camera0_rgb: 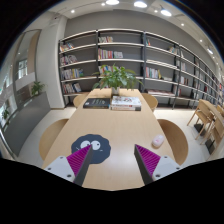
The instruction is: Arrange mouse
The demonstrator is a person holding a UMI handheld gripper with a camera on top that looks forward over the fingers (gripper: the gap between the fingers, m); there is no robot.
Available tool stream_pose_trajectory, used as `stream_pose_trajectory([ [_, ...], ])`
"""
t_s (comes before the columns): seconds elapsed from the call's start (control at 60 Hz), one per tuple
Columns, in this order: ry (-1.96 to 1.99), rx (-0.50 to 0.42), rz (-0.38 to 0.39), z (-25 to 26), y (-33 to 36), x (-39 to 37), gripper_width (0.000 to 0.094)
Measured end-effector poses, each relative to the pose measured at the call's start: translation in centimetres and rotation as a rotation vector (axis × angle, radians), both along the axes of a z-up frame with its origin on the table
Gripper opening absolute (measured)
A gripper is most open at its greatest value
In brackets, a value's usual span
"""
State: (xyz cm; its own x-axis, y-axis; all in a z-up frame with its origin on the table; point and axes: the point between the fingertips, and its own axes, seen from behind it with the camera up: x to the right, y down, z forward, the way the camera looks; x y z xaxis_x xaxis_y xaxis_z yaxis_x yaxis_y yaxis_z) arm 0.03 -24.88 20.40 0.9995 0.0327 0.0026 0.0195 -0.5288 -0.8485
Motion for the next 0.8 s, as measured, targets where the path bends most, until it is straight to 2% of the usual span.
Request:
stream_pose_trajectory([
  [0.083, -0.009, -0.028, -0.002, -1.2, -0.7, 1.4, 0.0843],
  [0.15, -0.007, -0.042, -0.003, -4.9, 0.7, 3.7, 0.0835],
  [0.183, -0.006, -0.06, -0.008, -4.5, 0.0, 3.8, 0.0839],
  [0.283, -0.031, -0.071, -0.031, -8.8, 1.2, 7.6, 0.0838],
  [0.333, -0.044, -0.099, -0.041, -9.0, 0.7, 9.4, 0.0838],
  [0.4, -0.049, -0.131, -0.067, -12.7, 1.8, 12.3, 0.0837],
  [0.633, -0.044, -0.246, -0.161, -18.4, 4.5, 22.0, 0.0827],
  [0.8, -0.037, -0.273, -0.14, -20.7, 9.0, 24.9, 0.0822],
])
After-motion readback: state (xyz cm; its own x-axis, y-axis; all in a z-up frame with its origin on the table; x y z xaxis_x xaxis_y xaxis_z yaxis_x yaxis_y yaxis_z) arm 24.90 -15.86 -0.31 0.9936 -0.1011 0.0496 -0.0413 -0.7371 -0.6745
